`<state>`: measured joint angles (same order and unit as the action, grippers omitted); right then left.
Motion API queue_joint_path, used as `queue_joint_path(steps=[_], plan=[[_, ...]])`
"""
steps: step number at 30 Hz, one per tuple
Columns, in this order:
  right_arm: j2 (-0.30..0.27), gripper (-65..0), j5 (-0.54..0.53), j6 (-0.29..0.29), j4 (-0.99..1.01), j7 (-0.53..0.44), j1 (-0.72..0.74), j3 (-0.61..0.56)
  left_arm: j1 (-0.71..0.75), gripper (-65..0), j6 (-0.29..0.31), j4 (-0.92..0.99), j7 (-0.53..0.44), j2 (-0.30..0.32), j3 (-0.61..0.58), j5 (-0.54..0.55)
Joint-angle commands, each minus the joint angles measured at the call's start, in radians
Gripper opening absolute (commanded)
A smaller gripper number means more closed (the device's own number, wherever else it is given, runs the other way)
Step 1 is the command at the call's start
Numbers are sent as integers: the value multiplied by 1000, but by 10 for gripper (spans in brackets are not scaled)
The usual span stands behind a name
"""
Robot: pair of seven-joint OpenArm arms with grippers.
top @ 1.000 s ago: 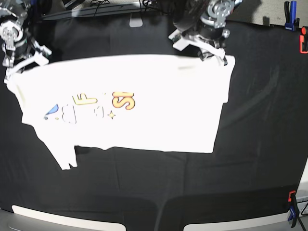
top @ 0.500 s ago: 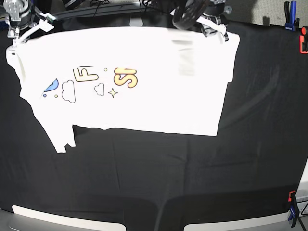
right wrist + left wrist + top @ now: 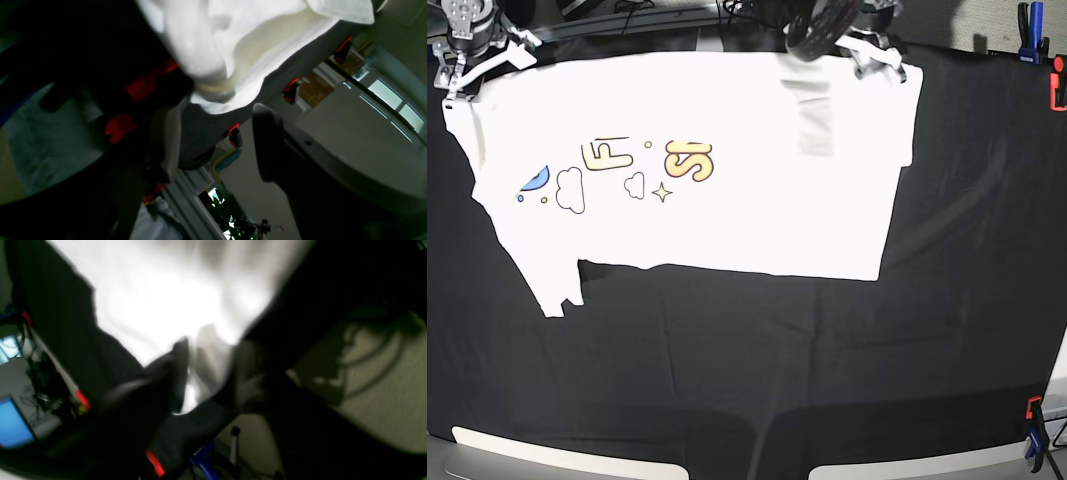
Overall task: Layout the t-shirt on the table in an organized manner, then fold the t-shirt properly
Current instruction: 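Drag the held shirt edge with both grippers away from the hem, then release the shirt edge and move both grippers to the hem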
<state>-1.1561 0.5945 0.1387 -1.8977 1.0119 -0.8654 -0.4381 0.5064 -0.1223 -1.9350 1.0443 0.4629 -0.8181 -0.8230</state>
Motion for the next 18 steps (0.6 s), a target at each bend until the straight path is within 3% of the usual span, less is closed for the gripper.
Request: queue_joint_path(steps=[1,5,8,11,15,18], plan=[[-18,-315,16,30,-24,0,-2,1,6,-378,-18,-16,21,3,-1,-6],[-18,-316,85,82,-94,-25,-2,-9,12,-378,-21,-30,113,3,-2,-6],[-18,-316,117,108,-165,-42,-2,-9,38,-378,-68,-79,117,3,-2,-6],[-18,-316,117,123,-229,-55,2,-8,45,-378,-73,-124,120,3,-2,-7],[-14,-316,115,154,-267,-62,20,-6,39,-378,-77,-142,122,3,0,-118],[8,-316,101,162,-267,-62,74,-6,15,-378,-137,-142,127,3,0,-174]])
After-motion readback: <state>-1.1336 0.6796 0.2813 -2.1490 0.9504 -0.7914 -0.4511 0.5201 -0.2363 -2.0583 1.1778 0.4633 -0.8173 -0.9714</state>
